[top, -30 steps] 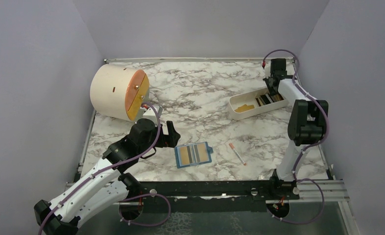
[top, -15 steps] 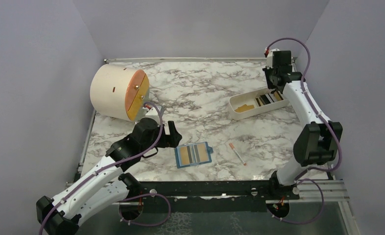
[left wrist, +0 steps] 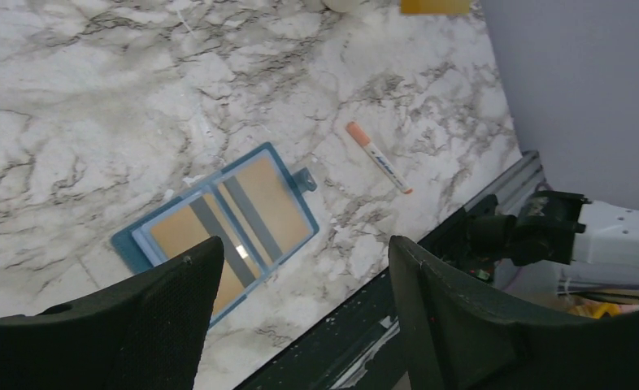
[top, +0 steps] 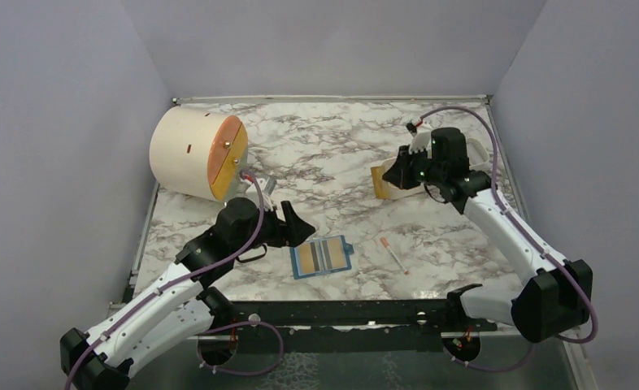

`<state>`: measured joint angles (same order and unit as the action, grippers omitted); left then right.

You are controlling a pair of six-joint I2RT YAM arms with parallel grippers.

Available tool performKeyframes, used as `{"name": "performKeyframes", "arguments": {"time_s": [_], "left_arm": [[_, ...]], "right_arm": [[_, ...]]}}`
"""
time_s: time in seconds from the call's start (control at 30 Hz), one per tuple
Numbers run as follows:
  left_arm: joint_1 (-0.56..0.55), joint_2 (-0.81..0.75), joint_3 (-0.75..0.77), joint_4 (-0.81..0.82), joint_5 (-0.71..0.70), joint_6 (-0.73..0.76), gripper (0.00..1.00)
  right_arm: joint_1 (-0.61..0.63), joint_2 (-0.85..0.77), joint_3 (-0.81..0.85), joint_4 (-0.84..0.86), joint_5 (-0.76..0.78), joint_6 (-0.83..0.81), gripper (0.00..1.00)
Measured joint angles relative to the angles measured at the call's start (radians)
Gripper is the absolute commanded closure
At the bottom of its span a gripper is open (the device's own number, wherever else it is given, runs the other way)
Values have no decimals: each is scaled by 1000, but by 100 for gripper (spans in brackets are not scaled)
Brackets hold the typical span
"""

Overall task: Put the credit cards into the card holder
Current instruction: Pick up the credit card from the storage box.

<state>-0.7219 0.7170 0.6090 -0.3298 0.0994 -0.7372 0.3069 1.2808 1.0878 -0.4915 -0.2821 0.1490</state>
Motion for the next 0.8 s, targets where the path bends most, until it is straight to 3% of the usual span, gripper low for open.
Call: {"name": "performKeyframes", "arguments": {"time_s": [0.2,0.43,0.57,0.8], "left_arm": [[0,-43,-60,123,82,-97,31],[0,-25,-89,257,175,-232,41],[0,-24,-93,318,191,-289,41],[0,39,-130,504,262,-386,44]], "right_arm": [[36,-126,-302,272,-271,304,99],[55,-144,-440,633,-519,635,99],[70,-151,-506,835,-595,820,99],[174,-135,-513,1013,-625,983,99]]}}
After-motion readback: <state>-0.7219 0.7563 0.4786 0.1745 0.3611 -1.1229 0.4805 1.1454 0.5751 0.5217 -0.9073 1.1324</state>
